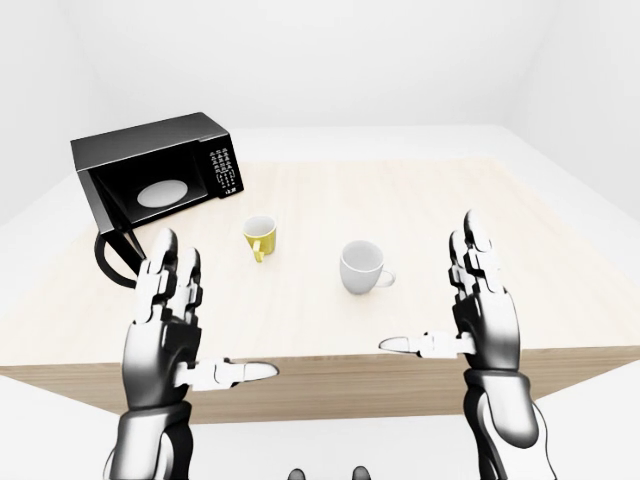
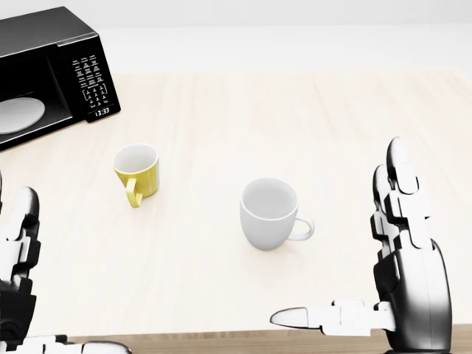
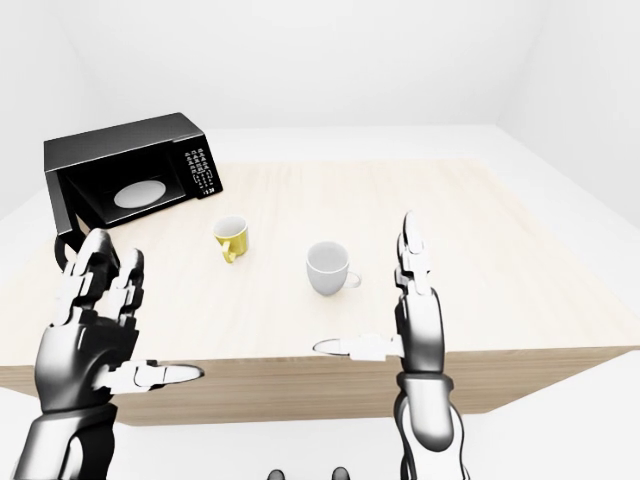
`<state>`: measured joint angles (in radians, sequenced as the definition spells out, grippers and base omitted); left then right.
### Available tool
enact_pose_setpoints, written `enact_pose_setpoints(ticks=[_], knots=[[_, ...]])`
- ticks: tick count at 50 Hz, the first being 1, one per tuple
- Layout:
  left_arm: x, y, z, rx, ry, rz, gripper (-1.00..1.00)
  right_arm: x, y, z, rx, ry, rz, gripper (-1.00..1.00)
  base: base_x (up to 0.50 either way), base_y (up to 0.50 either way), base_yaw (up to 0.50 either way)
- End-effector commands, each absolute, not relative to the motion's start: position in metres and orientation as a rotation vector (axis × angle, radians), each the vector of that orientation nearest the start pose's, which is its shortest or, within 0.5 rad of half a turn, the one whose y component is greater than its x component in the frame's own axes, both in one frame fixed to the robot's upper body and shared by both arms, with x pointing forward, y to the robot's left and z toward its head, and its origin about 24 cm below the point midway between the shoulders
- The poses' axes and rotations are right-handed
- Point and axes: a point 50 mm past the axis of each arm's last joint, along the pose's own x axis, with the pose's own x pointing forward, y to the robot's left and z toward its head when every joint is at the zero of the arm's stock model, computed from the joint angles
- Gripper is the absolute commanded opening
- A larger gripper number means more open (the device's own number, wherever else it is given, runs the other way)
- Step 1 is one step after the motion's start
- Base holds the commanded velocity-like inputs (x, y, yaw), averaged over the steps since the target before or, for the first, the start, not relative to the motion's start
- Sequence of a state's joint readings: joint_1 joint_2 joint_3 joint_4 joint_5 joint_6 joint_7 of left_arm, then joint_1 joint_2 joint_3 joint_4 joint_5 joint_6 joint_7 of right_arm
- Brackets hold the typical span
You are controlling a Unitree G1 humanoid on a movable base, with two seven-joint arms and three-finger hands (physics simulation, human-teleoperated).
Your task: Close the microwave.
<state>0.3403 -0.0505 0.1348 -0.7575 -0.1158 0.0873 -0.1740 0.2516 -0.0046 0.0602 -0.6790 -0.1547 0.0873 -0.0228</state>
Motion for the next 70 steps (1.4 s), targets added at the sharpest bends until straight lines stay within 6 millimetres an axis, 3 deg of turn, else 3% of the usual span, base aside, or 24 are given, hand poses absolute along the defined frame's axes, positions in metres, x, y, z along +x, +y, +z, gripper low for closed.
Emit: enact_pose_setpoints(ticks=[1, 14, 70], knots=[[0.1604, 0.1822, 0.1452, -0.031, -0.384, 0.034, 1.0, 0.1846, -0.1527, 0.143, -0.16, -0.381, -0.09, 1.0, 0.0, 0.0, 0.0], [0.1567, 0.1827, 0.1479, -0.053, -0.399, 0.026, 1.0, 0.1848, -0.1522, 0.1425, -0.177, -0.379, -0.099, 1.0, 0.0, 0.0, 0.0], [0.1607, 0.1825, 0.147, -0.053, -0.399, 0.028, 1.0, 0.1858, -0.1491, 0.1388, -0.21, -0.365, -0.104, 1.0, 0.0, 0.5, 0.0]])
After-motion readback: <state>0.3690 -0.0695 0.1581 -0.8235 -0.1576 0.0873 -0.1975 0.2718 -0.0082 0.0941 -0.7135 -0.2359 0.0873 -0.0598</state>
